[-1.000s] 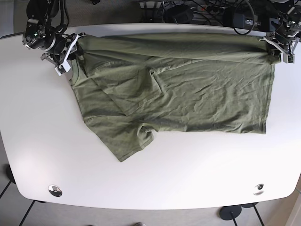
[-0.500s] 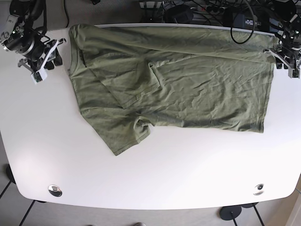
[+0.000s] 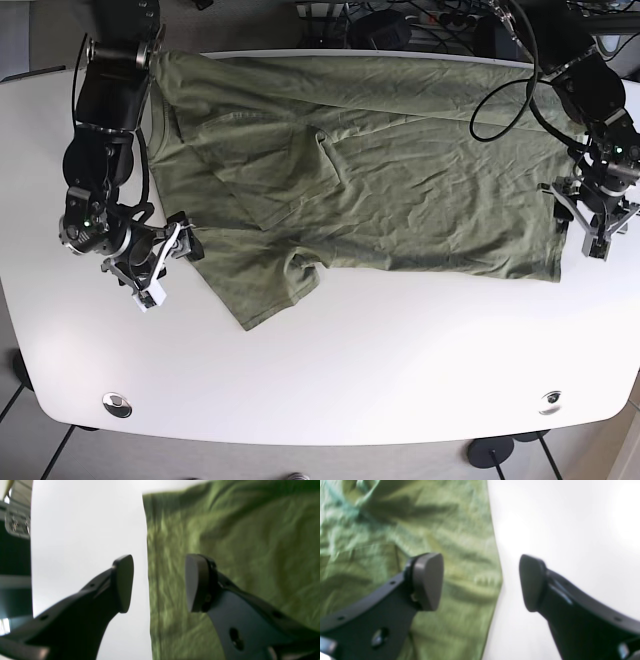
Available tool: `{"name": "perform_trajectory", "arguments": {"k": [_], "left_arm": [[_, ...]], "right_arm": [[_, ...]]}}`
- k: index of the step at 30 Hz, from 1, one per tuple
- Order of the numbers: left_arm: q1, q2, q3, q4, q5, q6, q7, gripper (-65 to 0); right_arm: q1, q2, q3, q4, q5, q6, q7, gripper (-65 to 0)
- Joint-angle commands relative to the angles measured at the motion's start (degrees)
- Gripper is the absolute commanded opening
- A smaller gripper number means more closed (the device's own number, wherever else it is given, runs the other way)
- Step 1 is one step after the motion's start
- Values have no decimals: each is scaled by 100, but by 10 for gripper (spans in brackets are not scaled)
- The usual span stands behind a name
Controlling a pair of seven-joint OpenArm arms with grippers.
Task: Fold the T-shirt properly
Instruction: 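Grasp the opposite hem corners of the olive shirt with both grippers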
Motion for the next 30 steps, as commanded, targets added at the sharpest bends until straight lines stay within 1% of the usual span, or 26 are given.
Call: {"name": "perform_trajectory", "arguments": {"k": [1,2,3,4,6,9,11,12,14,15,16,17,19,21,22,23,25,26,29,30], "left_arm": [[-234,-87,41,-20,111,32,-103,-344],[-401,-87,32,-152,252,32,-103,-346],[-515,-87,32,-213,339,32,-103,-346],[-603,-87,32,-257,410,32,-103,-346],[-726,-96,24,-301,506,32,-112,-346],[-779,-122,24,-583,506,32,-129,-346],[-1087,-122,15,-917,586,115,-138,-349],[-1227,-122,15,-1137,735,502,-191,-347],[-1465,-104,32,-1479,999,1267,-578,-346],[-1535,-96,32,-1629,1043,1513,-815,-344],[-1632,-113,50,-1884,1043,1592,-1061,-339],[-1746,-122,50,-2112,1043,1592,-1176,-318],[-2159,-140,50,-2789,1052,1601,-1325,-240],[-2528,-333,50,-3660,1052,1610,-1492,-182],[-2783,-456,50,-4363,1025,1610,-1685,-181],[-2959,-526,50,-4829,1025,1610,-1870,-179],[-3267,-614,50,-5655,1025,1610,-2195,-179],[-3372,-658,50,-5981,1025,1601,-2257,-179],[-3460,-720,50,-6323,1052,1592,-2195,-179],[-3460,-720,173,-6332,1052,1592,-2195,-179]], "right_arm": [[533,62,-114,-737,53,8,448,-201],[805,62,-131,-1361,53,8,764,-206],[937,62,-140,-1739,53,8,1010,-206],[1043,62,-140,-2056,53,8,1230,-206],[1166,62,-149,-2469,53,8,1476,-206],[1157,1,-149,-2469,62,8,1476,-206],[981,-158,-474,-2390,62,8,1415,-206],[911,-184,-632,-2293,97,8,1406,-206],[726,-246,-729,-1977,106,8,1406,-220],[621,-246,-729,-1889,114,8,1406,-249],[577,-281,-729,-1880,106,8,1432,-306],[559,-325,-729,-1889,62,8,1432,-350],[550,-334,-729,-1889,53,8,1441,-438],[550,-351,-729,-1889,62,8,1441,-515],[550,-351,-729,-1889,70,8,1450,-558],[550,-351,-729,-1889,62,8,1459,-582],[550,-351,-729,-1871,79,8,1459,-598],[550,-351,-729,-1871,114,8,1450,-599],[559,-360,-720,-1862,123,8,1441,-599],[559,-360,-720,-1862,123,8,1441,-599]]}}
